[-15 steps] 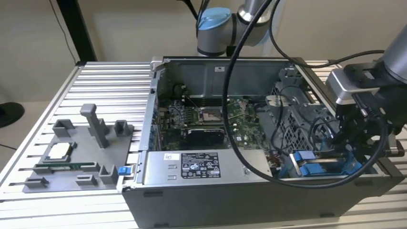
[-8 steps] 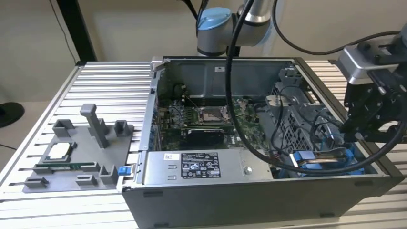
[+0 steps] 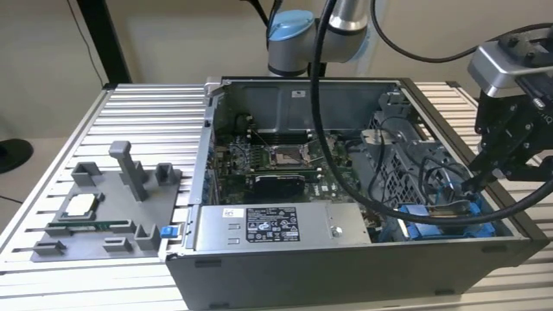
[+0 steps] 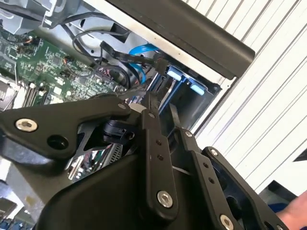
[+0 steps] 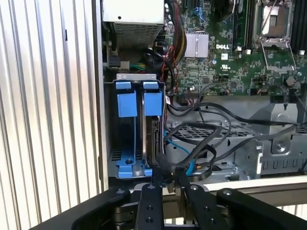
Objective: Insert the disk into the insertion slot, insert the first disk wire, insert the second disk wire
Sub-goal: 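Insert the first disk wire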
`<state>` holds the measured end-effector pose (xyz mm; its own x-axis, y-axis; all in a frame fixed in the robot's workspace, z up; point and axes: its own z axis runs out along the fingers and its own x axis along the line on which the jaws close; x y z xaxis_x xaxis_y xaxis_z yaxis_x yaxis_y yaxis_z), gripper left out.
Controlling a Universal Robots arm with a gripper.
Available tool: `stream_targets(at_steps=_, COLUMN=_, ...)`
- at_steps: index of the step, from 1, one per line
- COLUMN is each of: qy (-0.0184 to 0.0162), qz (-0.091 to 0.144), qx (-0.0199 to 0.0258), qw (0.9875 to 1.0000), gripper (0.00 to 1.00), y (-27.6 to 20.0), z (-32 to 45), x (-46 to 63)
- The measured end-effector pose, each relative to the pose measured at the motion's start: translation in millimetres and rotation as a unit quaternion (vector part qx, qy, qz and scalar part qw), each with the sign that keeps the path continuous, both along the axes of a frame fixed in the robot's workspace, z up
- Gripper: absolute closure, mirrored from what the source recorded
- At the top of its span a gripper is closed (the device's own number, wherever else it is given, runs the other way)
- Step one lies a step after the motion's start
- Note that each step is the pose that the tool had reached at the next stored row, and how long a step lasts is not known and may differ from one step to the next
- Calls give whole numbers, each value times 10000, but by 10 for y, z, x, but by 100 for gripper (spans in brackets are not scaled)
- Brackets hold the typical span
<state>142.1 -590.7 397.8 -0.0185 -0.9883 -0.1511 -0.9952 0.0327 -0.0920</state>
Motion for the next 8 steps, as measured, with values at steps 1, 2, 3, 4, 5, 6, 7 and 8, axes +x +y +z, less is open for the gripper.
stream_targets(at_steps=1, qy=-5, qz=65, qx=-2, qw=10000, gripper=0, y=-1, z=2, x=0)
stream_targets(at_steps=2, qy=-5, qz=122, qx=-2, qw=9999, gripper=0, y=-1, z=1, x=-1)
stream_targets(at_steps=3, qy=-5, qz=166, qx=-2, qw=9999, gripper=0, y=-1, z=-2, x=-3)
stream_targets(at_steps=4, qy=-5, qz=209, qx=0, qw=9998, gripper=0, y=-1, z=-11, x=-4)
stream_targets(at_steps=5, qy=-5, qz=252, qx=-1, qw=9997, gripper=0, y=-1, z=-17, x=-5)
stream_targets(at_steps=6, qy=-5, qz=303, qx=-1, qw=9995, gripper=0, y=-2, z=-26, x=-5)
stream_targets(at_steps=7, qy=-5, qz=355, qx=-1, qw=9994, gripper=0, y=-2, z=-35, x=-5)
stream_targets(at_steps=8, qy=-5, qz=407, qx=-1, qw=9992, gripper=0, y=-2, z=-43, x=-5)
